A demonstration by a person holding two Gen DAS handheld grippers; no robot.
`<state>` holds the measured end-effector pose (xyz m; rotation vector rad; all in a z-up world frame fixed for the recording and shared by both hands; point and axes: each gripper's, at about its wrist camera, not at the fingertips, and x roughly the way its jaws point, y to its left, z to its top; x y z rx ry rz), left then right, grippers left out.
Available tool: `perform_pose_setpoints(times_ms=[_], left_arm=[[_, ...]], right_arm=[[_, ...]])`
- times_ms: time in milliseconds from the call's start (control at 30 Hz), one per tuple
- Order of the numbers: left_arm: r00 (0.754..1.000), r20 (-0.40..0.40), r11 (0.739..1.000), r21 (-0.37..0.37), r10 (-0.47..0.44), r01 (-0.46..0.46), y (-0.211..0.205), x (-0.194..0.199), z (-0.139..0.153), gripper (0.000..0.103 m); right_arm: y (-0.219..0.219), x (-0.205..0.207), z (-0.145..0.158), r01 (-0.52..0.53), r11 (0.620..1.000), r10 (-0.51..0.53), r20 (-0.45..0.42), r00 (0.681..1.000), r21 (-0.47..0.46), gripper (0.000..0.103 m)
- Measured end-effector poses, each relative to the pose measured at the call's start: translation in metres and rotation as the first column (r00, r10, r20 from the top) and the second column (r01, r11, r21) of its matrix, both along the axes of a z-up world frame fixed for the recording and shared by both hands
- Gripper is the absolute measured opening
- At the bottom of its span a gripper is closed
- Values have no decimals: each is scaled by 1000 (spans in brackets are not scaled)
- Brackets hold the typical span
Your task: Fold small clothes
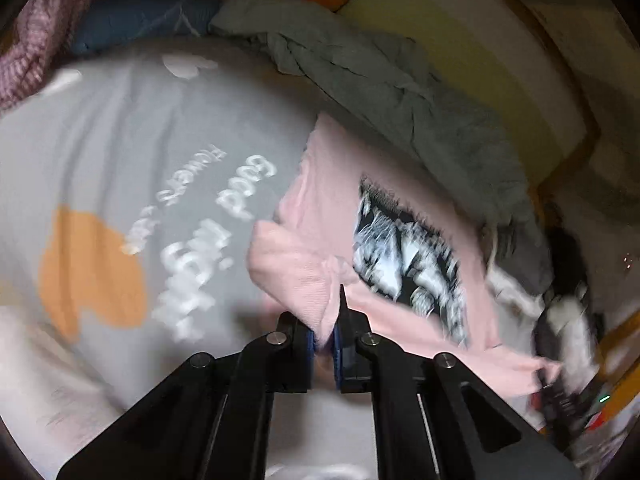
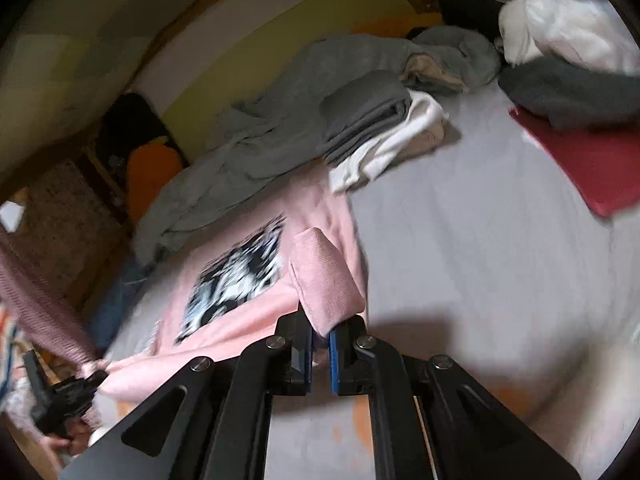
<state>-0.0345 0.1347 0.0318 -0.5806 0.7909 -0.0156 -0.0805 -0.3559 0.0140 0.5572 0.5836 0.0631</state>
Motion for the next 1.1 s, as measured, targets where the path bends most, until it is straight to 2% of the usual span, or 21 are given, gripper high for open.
perform_pose_setpoints(times_ms=[67,300,433,600,700,733,767,800,833,867,900,967,1033,1100], left_arm=[[1000,-23,999,49,21,-20,-5,28,-1,6],[993,-113,997,76,38,-29,-7,114,-19,6],[994,-105,989,144,34,-19,-13,137,-24,6],[996,-92,981,190,-9,27,-16,155,-39,9],[998,-46,986,165,-29,37,-11,152,-45,12],[999,-34,987,153,-36,40,-9,150,-44,20],[999,-21,988,152,-34,37,-6,147,-42,37],[1000,-10,986,164,-24,26,-4,143,-39,48],[1000,10,983,186,-4,2,-1,137,-34,62],[999,39,979,201,10,-17,2,129,-29,64],[998,66,978,209,9,-22,5,120,-24,65],[997,78,976,219,-8,-9,9,106,-15,76],[999,37,968,250,10,-19,11,90,-14,77],[1000,-11,974,226,11,-8,11,75,-24,77]], right_arm=[[4,31,-1,12,1000,-12,-17,1000,-23,5],[2,121,-22,3,999,2,-138,990,35,5],[5,155,-22,-31,999,29,-135,990,-13,5],[16,189,-29,-59,994,45,-153,987,-90,5],[16,199,-44,-54,995,37,-182,983,-89,7],[13,199,-47,-51,996,37,-184,982,-69,12],[9,196,-51,-45,998,38,-181,983,-36,23],[5,194,-52,-38,999,34,-183,982,-20,32],[1,192,-52,-25,1000,22,-189,982,-14,50],[-6,184,-48,1,1000,-3,-173,985,-16,57],[-10,178,-45,16,1000,-19,-149,989,-24,57],[-17,162,-32,23,998,-28,-94,995,-63,58],[-23,147,-22,27,996,-33,-71,997,-87,63],[-27,134,-20,23,997,-28,-82,996,-69,64]])
